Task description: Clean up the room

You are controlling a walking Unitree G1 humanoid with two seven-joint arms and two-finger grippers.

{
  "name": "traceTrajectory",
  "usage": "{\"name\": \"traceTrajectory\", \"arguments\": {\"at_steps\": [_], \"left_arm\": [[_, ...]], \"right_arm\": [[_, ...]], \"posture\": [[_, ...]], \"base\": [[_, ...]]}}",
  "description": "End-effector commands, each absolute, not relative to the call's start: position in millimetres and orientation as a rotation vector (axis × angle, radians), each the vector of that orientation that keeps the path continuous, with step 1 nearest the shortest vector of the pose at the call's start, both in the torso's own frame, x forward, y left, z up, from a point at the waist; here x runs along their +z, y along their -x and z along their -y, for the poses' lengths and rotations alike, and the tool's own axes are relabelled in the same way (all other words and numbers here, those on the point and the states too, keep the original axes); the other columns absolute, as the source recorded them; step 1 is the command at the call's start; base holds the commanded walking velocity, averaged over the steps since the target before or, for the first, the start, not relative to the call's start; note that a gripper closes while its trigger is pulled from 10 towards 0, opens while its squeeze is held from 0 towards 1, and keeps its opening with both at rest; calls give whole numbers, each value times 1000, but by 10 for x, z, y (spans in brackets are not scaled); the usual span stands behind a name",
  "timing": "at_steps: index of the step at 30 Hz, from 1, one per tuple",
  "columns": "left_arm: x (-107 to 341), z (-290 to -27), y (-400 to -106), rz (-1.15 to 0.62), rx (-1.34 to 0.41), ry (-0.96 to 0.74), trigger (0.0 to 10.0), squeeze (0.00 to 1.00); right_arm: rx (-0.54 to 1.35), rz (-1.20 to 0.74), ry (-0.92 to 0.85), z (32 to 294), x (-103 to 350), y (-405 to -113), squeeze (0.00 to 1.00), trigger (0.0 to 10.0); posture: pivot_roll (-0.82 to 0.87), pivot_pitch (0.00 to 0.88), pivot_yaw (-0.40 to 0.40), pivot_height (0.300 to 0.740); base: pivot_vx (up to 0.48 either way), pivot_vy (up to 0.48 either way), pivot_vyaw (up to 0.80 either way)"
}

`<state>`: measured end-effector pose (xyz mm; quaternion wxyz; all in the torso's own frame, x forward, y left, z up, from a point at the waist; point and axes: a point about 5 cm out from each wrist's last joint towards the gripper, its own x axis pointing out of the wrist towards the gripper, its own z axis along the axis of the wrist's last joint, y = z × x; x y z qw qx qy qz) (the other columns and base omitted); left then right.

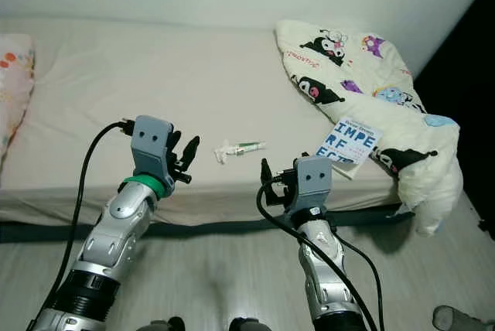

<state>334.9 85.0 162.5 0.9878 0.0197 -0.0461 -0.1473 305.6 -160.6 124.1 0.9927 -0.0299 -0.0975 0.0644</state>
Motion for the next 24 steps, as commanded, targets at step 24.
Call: {"name": "traceTrajectory", "arguments": {"at_steps": [24], "left_arm": [[1621, -811, -3345, 89, -303, -40, 10000, 0]], "right_arm": [[114, 178, 60, 1642, 1201, -3034, 0, 10000]], "posture": [[-55, 140, -4, 740]], "base": [[281, 0, 0]]}}
